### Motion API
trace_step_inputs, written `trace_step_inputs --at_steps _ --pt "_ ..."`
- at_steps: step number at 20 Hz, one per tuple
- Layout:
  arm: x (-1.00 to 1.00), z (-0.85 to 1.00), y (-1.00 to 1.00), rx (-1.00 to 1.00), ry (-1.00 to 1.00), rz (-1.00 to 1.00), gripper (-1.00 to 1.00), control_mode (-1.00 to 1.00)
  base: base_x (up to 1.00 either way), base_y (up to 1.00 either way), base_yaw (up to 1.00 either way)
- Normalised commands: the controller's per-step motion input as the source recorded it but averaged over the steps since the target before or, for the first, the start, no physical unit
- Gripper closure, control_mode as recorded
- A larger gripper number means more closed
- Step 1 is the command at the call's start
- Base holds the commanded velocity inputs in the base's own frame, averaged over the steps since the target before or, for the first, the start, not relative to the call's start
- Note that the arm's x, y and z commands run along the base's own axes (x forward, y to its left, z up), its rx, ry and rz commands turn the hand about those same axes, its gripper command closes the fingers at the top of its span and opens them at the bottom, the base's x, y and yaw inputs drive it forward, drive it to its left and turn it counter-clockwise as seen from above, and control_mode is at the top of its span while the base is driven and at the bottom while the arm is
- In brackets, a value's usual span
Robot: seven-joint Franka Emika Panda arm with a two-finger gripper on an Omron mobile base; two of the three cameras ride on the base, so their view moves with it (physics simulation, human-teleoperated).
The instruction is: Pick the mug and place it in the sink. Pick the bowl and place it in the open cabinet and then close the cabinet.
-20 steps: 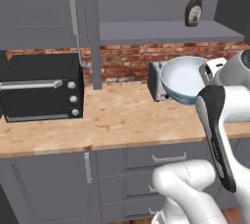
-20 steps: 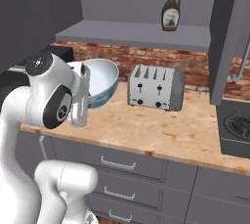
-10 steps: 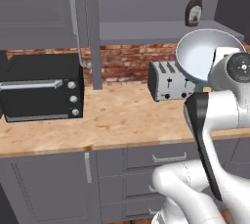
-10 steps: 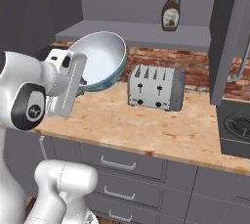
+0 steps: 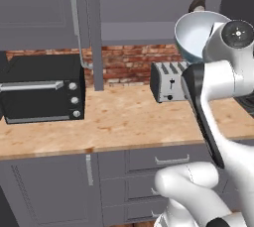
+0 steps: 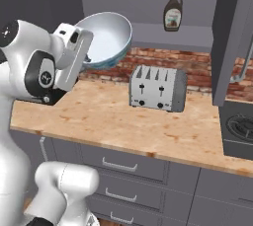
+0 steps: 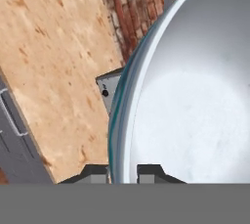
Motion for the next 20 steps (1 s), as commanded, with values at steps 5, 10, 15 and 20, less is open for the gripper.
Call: trace_step_inputs --at_steps 5,10,15,20 --pt "0.66 0.39 0.14 0.04 0.0 0.0 1.0 -1.0 0.0 0.0 0.0" --pt "0.79 -0.01 0.17 0.01 0.04 0.08 1.0 -1.0 0.0 0.0 0.0" --pt "0.71 -0.08 0.24 0.0 -0.02 0.14 1.0 -1.0 0.0 0.0 0.0" --pt "0.72 0.0 0.14 0.0 -0.05 0.12 1.0 -1.0 0.0 0.0 0.0"
